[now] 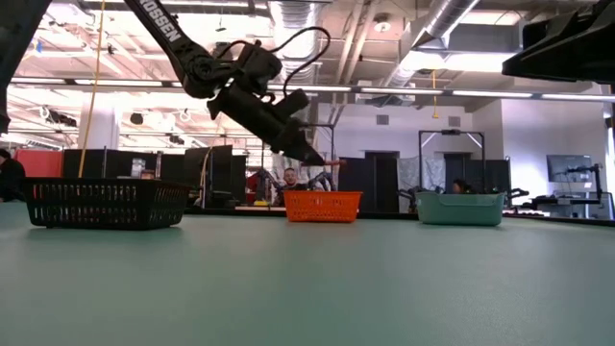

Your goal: Sort crayons

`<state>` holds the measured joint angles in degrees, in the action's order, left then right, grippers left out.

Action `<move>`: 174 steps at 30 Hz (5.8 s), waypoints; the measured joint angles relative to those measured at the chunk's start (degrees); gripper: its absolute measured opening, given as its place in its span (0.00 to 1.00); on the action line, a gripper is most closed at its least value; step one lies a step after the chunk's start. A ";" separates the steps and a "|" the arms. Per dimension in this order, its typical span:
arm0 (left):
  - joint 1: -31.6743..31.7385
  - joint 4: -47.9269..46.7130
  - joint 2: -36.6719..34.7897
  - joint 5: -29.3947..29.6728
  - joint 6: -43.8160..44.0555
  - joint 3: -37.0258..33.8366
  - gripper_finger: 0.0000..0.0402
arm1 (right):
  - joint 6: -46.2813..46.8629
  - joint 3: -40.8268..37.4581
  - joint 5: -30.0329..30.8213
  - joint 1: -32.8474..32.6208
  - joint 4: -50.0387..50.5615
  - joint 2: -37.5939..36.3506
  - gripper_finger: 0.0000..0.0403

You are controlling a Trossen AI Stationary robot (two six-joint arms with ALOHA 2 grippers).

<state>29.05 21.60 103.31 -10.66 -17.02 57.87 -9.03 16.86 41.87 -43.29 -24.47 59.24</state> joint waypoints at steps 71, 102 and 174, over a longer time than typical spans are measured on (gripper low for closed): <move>-17.41 0.99 -68.44 8.50 20.60 -40.59 0.31 | 9.76 21.06 -14.56 31.73 34.60 -19.47 0.00; -18.50 -3.22 -96.14 8.18 27.21 -57.27 0.31 | 17.50 -16.27 -26.20 40.81 13.81 -44.58 0.00; -20.51 -21.28 -96.83 12.93 22.01 -56.78 0.31 | 11.59 -16.57 -23.93 39.69 20.98 -50.23 0.00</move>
<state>8.54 0.32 6.48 2.27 4.99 1.08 2.56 0.30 17.93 -3.60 -3.49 9.02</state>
